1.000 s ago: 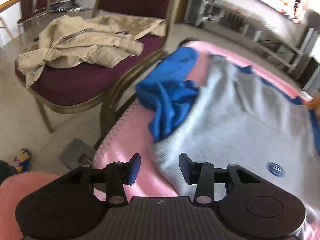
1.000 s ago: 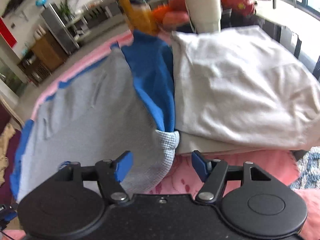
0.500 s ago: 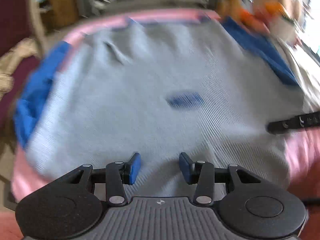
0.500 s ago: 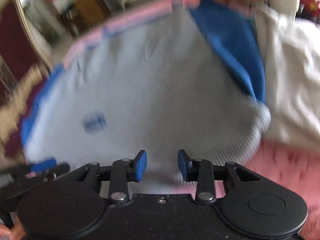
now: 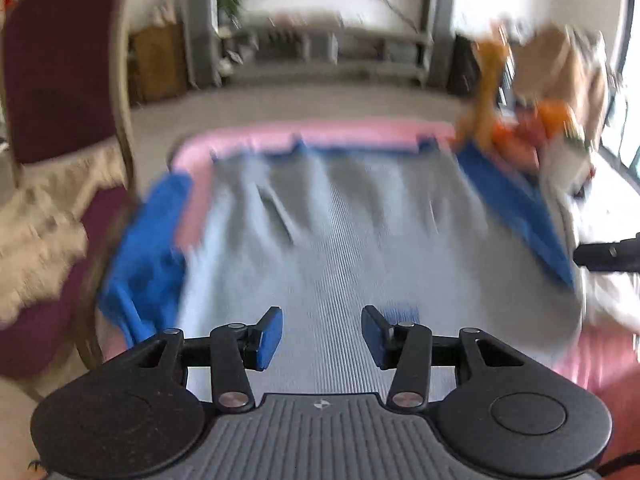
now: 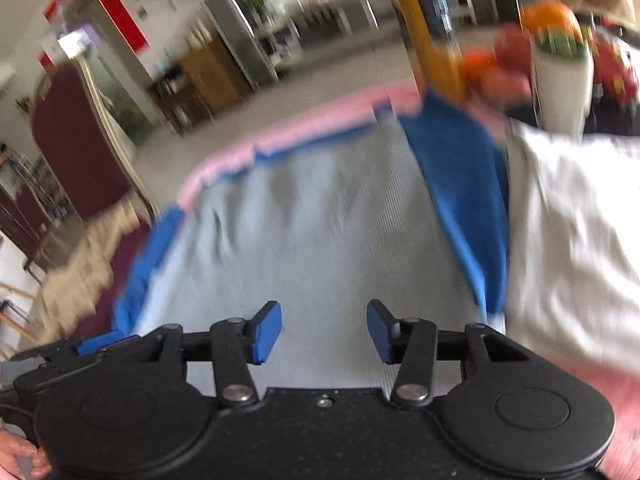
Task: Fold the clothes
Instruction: 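Release the sleeve and hem with both grippers and reposition over the sweatshirt, then grasp the blue sleeve cuff with the right gripper and lift it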
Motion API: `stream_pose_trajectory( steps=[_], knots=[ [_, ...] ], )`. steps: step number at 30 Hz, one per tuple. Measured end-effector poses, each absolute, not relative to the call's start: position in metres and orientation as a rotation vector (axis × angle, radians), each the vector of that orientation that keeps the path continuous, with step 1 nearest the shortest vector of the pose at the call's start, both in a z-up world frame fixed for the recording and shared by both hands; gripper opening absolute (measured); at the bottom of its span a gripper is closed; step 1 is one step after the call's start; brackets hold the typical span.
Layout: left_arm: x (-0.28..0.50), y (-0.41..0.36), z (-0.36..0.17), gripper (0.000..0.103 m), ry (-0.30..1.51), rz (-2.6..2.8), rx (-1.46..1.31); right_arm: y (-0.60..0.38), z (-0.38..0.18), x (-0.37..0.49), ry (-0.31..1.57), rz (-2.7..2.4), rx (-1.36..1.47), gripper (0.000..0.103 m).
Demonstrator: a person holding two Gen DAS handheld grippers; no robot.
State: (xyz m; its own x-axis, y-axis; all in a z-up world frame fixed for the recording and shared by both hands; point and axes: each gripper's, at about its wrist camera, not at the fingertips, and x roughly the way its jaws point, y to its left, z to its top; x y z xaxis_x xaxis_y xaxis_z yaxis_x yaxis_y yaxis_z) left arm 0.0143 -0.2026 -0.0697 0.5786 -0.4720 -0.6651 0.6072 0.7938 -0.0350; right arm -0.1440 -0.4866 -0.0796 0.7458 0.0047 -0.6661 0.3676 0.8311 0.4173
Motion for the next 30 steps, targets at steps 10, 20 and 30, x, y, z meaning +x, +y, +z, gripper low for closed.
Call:
stream_pose_trajectory(
  steps=[10,20,30],
  knots=[
    [0.089,-0.265,-0.106,0.051,0.771,-0.573,0.197,-0.581,-0.084,-0.039,0.547,-0.369,0.623,0.025],
    [0.139,-0.292,-0.176,0.051,0.955,-0.528,0.265,-0.677,-0.187,0.069,0.699,-0.545,0.64,0.024],
    [0.136,-0.286,-0.181,0.057,1.0,-0.547,0.232,-0.664,-0.222,0.138,0.844,-0.529,0.36,0.035]
  ],
)
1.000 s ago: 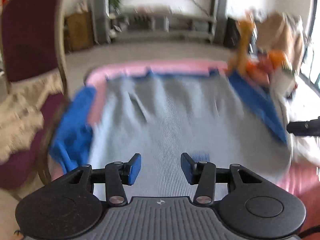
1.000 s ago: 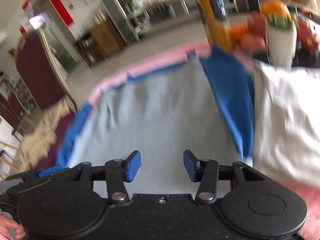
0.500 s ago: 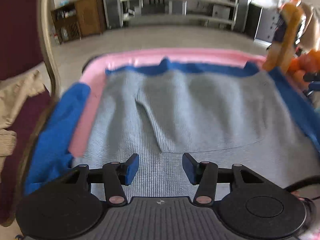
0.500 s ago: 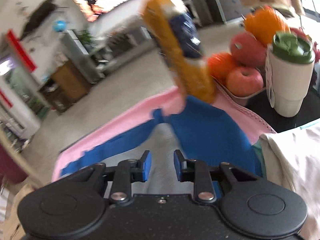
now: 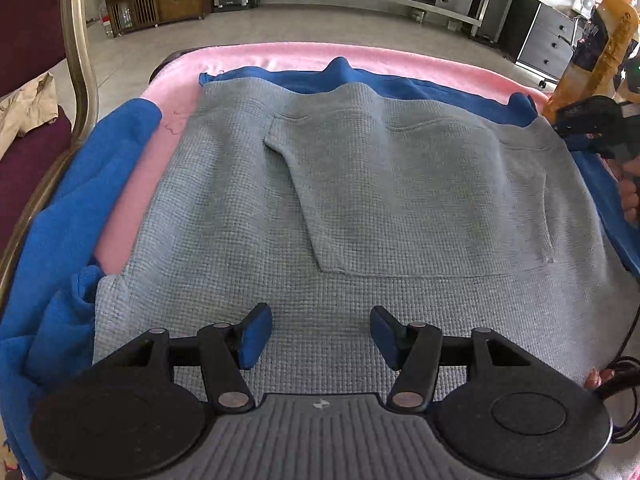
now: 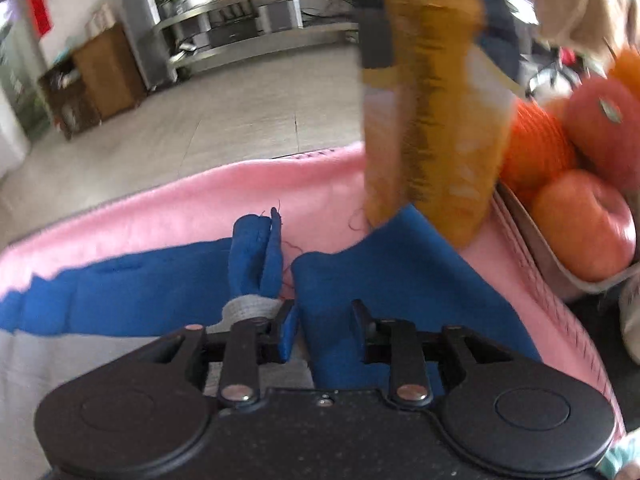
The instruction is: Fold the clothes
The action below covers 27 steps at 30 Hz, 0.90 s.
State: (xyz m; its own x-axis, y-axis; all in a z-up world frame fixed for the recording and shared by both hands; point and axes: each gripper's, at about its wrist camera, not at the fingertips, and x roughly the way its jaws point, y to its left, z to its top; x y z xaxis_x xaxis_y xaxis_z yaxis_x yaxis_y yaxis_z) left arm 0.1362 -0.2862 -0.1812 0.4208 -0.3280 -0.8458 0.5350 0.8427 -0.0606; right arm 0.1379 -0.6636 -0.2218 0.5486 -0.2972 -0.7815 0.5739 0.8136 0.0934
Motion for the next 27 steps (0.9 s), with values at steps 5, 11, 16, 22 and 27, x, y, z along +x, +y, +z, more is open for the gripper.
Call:
stream_pose_trajectory(
  steps=[5,11,16,22,27],
  knots=[
    [0.132,-0.29,-0.183,0.06,0.978,-0.55,0.265,-0.644,-0.227,0.149,0.883,-0.585,0.239,0.036],
    [0.131,-0.29,-0.181,0.056,0.967,-0.561,0.263,-0.625,-0.178,0.116,0.755,-0.628,0.275,0.002],
    [0.115,-0.28,-0.164,0.054,0.918,-0.585,0.214,-0.626,-0.09,0.034,0.576,-0.587,0.427,0.002],
    [0.065,-0.252,-0.124,0.054,0.823,-0.669,0.078,-0.654,-0.002,-0.109,0.276,-0.496,0.673,0.002],
    [0.023,-0.24,-0.114,0.054,0.86,-0.74,0.021,-0.689,0.032,-0.169,0.185,-0.54,0.675,0.002]
  ],
)
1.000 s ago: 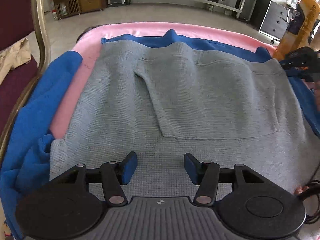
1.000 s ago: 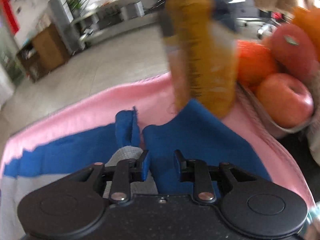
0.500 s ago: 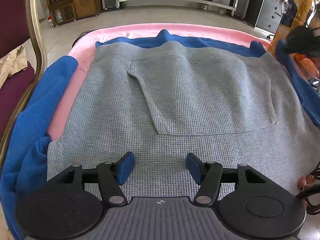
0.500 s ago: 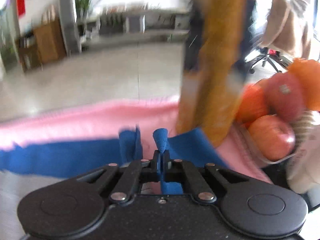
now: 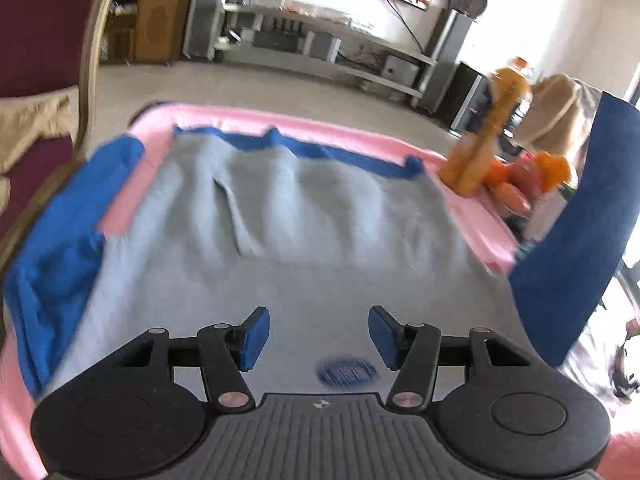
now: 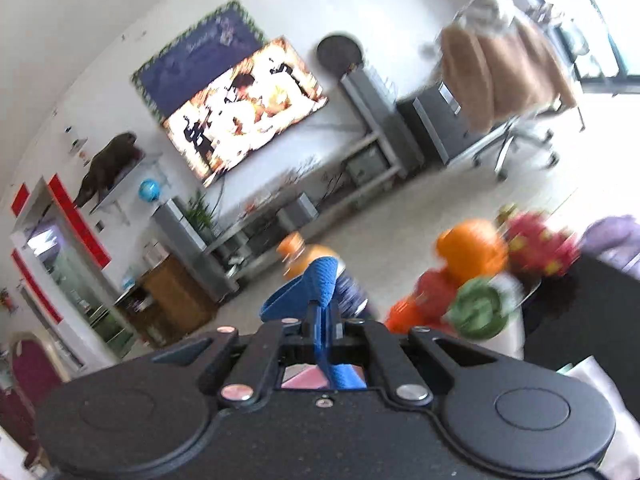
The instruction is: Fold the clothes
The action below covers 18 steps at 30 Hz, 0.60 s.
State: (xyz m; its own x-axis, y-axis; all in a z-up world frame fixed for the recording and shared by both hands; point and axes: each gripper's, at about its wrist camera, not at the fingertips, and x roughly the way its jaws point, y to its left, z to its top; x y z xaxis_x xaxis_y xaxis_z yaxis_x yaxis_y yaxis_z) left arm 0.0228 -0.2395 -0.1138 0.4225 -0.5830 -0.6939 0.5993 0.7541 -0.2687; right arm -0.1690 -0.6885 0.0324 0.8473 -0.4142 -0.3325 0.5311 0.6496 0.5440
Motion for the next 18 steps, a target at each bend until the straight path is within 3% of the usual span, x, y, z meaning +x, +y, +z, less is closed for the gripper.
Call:
stream_pose_trajectory(
  steps=[6,9,11,12,15,18],
  knots=[
    [-0.023,-0.246,-0.107,0.054,0.893,-0.81,0.082,-0.75,-0.003,-0.214,0.15,-0.684,0.699,0.002],
    [-0.035,-0.259,-0.114,0.054,0.911,-0.828,0.136,-0.79,-0.049,-0.225,0.197,-0.709,0.756,0.004],
    [-0.042,-0.268,-0.12,0.054,0.929,-0.836,0.168,-0.815,-0.095,-0.238,0.282,-0.811,0.904,0.024],
    [-0.044,-0.271,-0.124,0.054,0.943,-0.841,0.176,-0.826,-0.12,-0.246,0.323,-0.87,0.995,0.029],
    [-0.05,-0.276,-0.131,0.054,0.966,-0.85,0.2,-0.838,-0.166,-0.274,0.339,-0.911,1.204,0.033],
    [-0.051,-0.274,-0.131,0.054,0.97,-0.839,0.205,-0.832,-0.161,-0.286,0.334,-0.906,1.208,0.039]
  ],
)
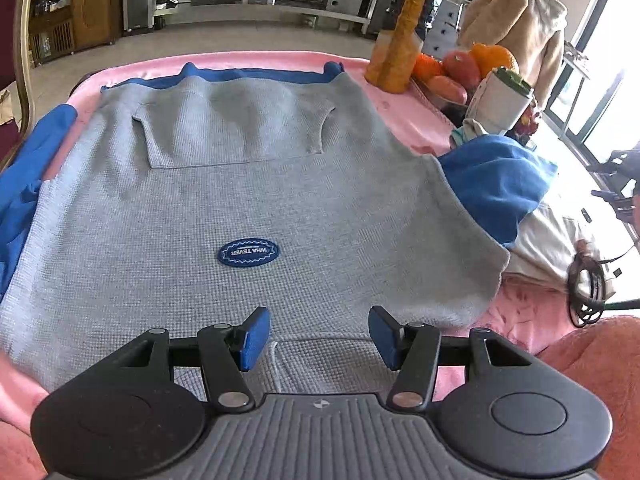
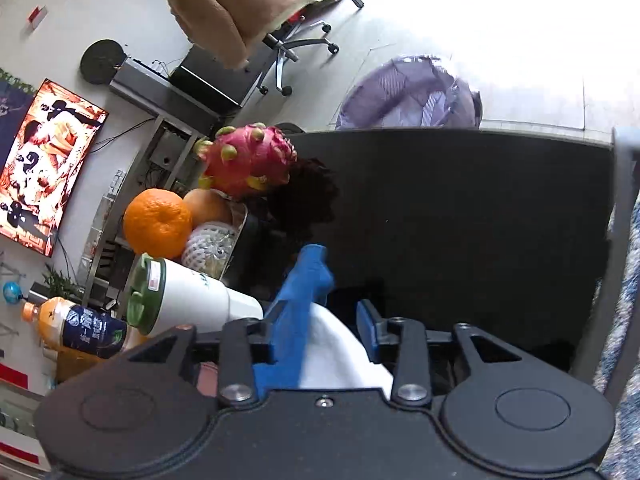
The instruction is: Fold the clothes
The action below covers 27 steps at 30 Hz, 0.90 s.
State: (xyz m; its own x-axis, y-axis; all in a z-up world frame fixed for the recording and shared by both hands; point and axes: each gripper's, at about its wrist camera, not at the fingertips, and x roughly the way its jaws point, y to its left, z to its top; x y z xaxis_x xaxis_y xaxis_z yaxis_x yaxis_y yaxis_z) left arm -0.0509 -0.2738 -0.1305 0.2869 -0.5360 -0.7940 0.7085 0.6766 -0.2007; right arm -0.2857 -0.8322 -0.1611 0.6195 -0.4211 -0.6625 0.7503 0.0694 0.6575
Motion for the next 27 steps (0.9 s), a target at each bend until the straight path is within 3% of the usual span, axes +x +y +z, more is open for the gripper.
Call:
stream_pose_trajectory(
  steps=[8,11,18,19,21,22,23,27],
  knots=[
    [-0.036,-0.237,-0.117,0.058,0.922,-0.709,0.176,-0.761,-0.054,-0.268,0.231,-0.589,1.093,0.064],
    [-0.024,-0.208,-0.115,0.058,0.916,-0.641,0.136,-0.71,-0.029,-0.247,0.236,-0.426,1.06,0.065],
    [-0.003,-0.145,-0.139,0.054,0.991,-0.502,0.041,-0.59,-0.062,-0.204,0.433,-0.215,1.011,0.07],
    [-0.001,-0.143,-0.144,0.054,1.007,-0.498,0.034,-0.574,-0.077,-0.198,0.476,-0.205,1.014,0.07],
    [-0.002,-0.144,-0.154,0.054,1.036,-0.494,0.04,-0.543,-0.108,-0.188,0.561,-0.194,1.015,0.054],
    [-0.003,-0.147,-0.158,0.054,1.043,-0.498,0.051,-0.527,-0.123,-0.184,0.603,-0.191,1.014,0.032],
    [-0.004,-0.151,-0.161,0.054,1.048,-0.503,0.064,-0.512,-0.136,-0.178,0.649,-0.194,0.994,0.021],
    [-0.005,-0.164,-0.171,0.055,1.035,-0.513,0.112,-0.467,-0.163,-0.153,0.82,-0.257,0.764,0.021]
  ],
)
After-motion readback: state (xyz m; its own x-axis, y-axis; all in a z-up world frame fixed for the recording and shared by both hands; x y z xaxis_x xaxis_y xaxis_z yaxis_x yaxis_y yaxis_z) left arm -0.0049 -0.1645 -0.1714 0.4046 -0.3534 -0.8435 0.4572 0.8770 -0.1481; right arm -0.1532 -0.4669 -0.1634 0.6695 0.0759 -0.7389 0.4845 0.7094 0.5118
